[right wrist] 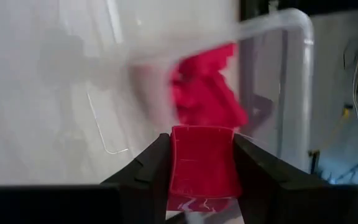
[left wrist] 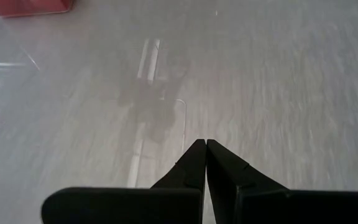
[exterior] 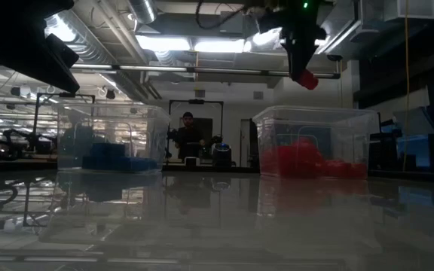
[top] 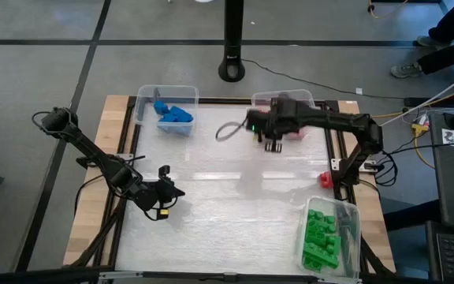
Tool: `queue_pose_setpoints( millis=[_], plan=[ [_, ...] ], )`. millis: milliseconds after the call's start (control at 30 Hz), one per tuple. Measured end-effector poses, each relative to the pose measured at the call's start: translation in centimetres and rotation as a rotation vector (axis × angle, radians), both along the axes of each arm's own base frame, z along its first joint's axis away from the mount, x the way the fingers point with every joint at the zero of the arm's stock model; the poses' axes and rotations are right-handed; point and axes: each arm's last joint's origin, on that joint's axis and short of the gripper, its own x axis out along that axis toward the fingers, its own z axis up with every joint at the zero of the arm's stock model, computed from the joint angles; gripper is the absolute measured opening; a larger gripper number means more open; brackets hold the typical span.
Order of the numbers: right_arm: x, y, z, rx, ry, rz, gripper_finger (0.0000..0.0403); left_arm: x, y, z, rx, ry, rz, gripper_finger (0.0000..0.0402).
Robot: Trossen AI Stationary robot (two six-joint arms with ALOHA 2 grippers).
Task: Sort blocks
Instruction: Put the red game piece into the top right transparent bin
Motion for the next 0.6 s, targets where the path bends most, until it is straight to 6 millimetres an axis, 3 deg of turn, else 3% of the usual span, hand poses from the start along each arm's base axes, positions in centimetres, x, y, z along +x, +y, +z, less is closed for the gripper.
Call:
queue_pose_setpoints(
  millis=[200,333,600],
  plan=[
    [-1.0,-5.8,-0.8,-0.023,-0.001,-0.107,0.0142,0.0,0.0,0.0,-0.011,-0.002,0.007,0.0004],
    [-1.4,-8.5,-1.6,-0.043,-0.025,-0.157,0.0158,0.0,0.0,0.0,-0.013,-0.003,0.008,0.0004],
    [-1.4,-8.7,-2.3,-0.047,0.004,-0.126,0.0256,0.0,0.0,0.0,-0.016,-0.003,0.011,0.0004]
  ],
)
